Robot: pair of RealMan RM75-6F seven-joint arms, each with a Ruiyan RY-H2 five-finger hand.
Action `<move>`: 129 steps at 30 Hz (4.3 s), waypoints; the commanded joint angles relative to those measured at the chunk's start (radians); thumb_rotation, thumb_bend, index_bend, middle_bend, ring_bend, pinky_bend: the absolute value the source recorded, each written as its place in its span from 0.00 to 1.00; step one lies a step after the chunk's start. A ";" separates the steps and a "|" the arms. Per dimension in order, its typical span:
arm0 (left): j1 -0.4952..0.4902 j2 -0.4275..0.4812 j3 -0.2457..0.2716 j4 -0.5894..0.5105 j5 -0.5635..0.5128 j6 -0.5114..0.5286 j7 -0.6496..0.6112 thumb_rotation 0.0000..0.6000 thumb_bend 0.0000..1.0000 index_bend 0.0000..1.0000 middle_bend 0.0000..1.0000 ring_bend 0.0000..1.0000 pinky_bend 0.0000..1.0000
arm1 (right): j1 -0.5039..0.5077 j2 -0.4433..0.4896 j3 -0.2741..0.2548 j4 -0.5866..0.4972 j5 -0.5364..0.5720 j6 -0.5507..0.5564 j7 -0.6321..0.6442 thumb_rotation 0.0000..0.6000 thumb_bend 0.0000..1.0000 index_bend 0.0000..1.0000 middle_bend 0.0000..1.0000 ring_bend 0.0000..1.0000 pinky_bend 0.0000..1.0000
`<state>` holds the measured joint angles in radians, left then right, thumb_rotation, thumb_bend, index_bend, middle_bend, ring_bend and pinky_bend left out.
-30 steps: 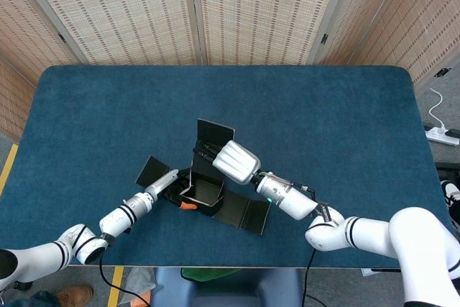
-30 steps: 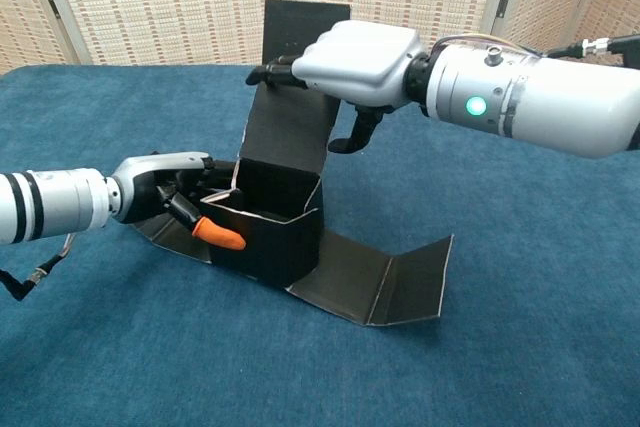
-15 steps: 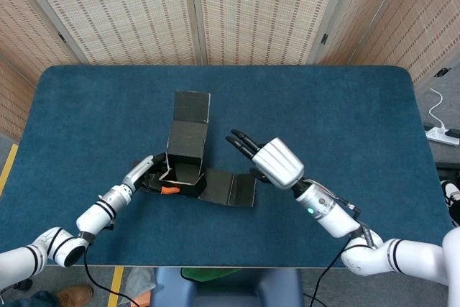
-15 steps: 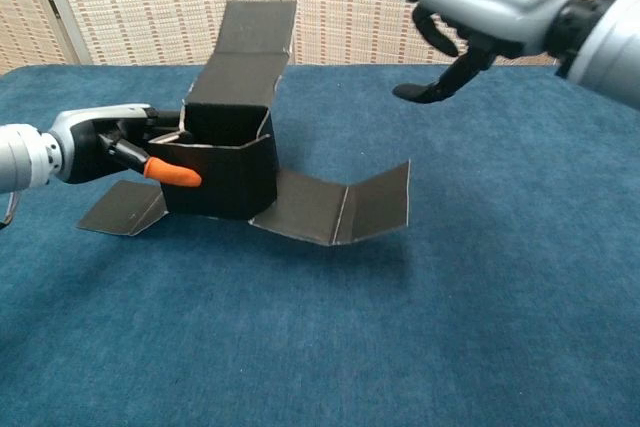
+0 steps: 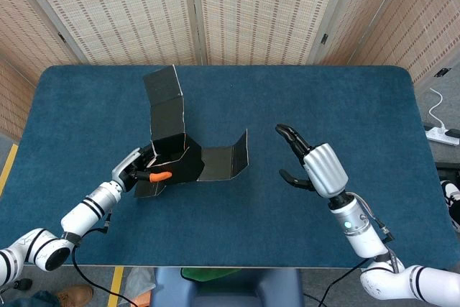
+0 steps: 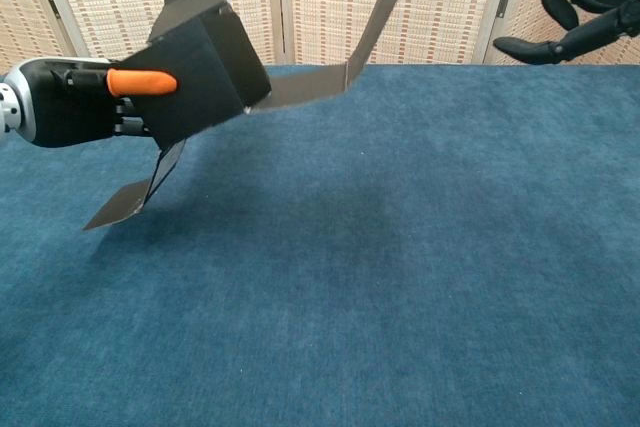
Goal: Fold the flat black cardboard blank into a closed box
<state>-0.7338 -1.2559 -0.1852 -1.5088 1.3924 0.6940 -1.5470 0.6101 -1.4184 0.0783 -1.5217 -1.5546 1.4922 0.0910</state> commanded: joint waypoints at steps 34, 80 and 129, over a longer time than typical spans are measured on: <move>-0.059 0.059 0.109 0.022 0.224 0.100 -0.203 1.00 0.18 0.30 0.30 0.45 0.53 | 0.254 -0.323 0.231 0.169 -0.091 -0.090 -0.217 1.00 0.00 0.00 0.12 0.73 1.00; -0.045 -0.279 0.144 0.253 0.026 0.078 0.675 1.00 0.19 0.27 0.26 0.42 0.52 | 0.294 -0.559 0.009 0.609 -0.161 -0.228 -0.247 1.00 0.08 0.28 0.39 0.78 1.00; -0.051 -0.304 0.057 0.190 -0.098 -0.021 0.986 1.00 0.19 0.11 0.16 0.41 0.49 | 0.288 -0.565 -0.064 0.751 -0.236 -0.208 -0.222 1.00 0.12 0.28 0.36 0.78 1.00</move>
<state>-0.7846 -1.5595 -0.1283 -1.3184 1.2937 0.6737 -0.5615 0.8952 -1.9803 0.0110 -0.7738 -1.7909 1.2855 -0.1318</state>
